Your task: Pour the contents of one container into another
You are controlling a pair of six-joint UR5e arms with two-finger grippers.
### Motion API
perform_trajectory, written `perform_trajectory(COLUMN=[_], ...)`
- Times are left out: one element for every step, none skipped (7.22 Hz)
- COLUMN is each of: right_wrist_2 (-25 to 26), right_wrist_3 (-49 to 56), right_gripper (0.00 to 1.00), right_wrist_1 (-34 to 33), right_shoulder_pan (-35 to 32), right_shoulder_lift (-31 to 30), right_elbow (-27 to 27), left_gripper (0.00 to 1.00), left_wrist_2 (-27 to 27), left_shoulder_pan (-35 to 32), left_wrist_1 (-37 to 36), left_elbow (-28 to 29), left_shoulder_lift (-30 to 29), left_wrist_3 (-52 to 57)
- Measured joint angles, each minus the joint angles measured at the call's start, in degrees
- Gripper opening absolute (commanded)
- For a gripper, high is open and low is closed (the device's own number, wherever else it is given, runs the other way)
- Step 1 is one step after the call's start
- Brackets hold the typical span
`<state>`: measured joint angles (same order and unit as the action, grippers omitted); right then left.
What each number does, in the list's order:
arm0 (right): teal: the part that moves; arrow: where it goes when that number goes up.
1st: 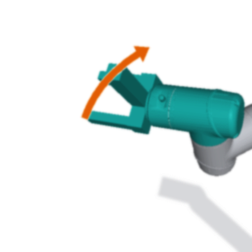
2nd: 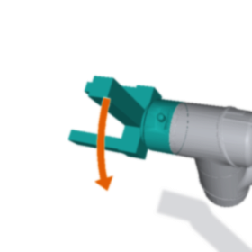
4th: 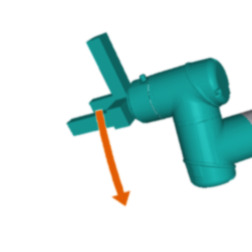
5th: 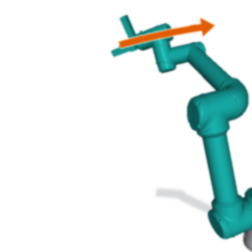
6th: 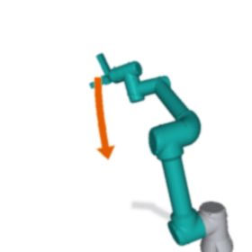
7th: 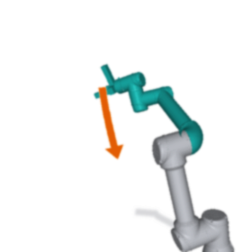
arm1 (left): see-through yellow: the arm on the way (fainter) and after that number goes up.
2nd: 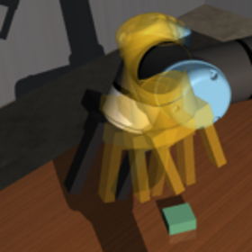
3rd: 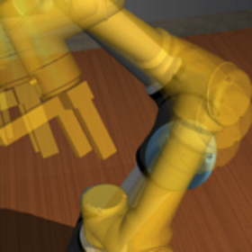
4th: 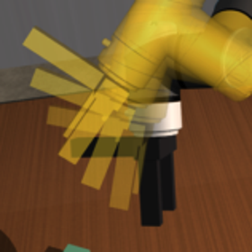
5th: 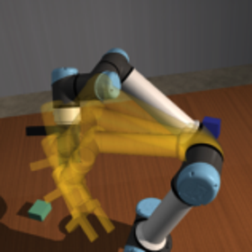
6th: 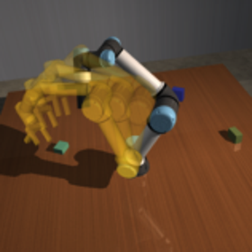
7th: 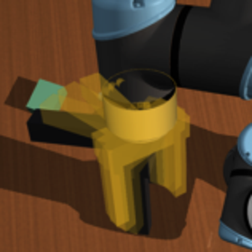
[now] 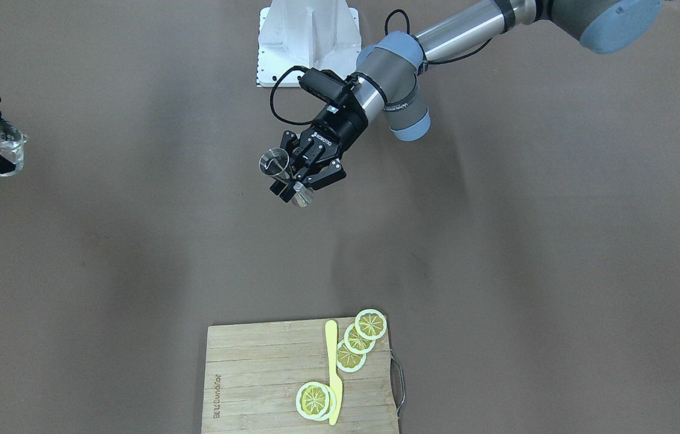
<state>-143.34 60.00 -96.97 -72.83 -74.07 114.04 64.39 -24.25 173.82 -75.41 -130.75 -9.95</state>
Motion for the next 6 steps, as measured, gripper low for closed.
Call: perform_trajectory(right_wrist_2=[-2.7,-5.0,-6.7,-8.0,-9.1,-10.3], right_wrist_3=[0.0,-0.1,-0.3,-0.5,-1.0,-2.2], right_gripper=[0.0,0.0,0.0,0.0,0.0,0.0], right_wrist_1=[4.1,8.8,13.3,17.7,21.3,25.1], right_shoulder_pan=[-1.7,-2.9,-3.4,-3.7,-3.8,-3.8], right_shoulder_lift=[-0.9,-1.3,-1.5,-1.6,-1.6,-1.5], right_elbow=[-3.9,-8.4,-12.6,-16.6,-19.9,-23.0], left_gripper=[0.0,0.0,0.0,0.0,0.0,0.0], left_wrist_2=[0.2,0.3,0.3,0.3,0.4,0.4], left_shoulder_pan=[-1.5,-3.0,-4.4,-5.6,-6.7,-8.1], left_wrist_1=[0.0,0.0,-0.1,0.0,0.1,0.3], left_elbow=[-0.5,-1.1,-1.5,-1.7,-2.6,-4.5], left_shoulder_lift=[1.0,2.0,2.9,3.9,5.4,7.9], left_wrist_3=[0.0,0.0,0.1,0.1,0.0,0.0])
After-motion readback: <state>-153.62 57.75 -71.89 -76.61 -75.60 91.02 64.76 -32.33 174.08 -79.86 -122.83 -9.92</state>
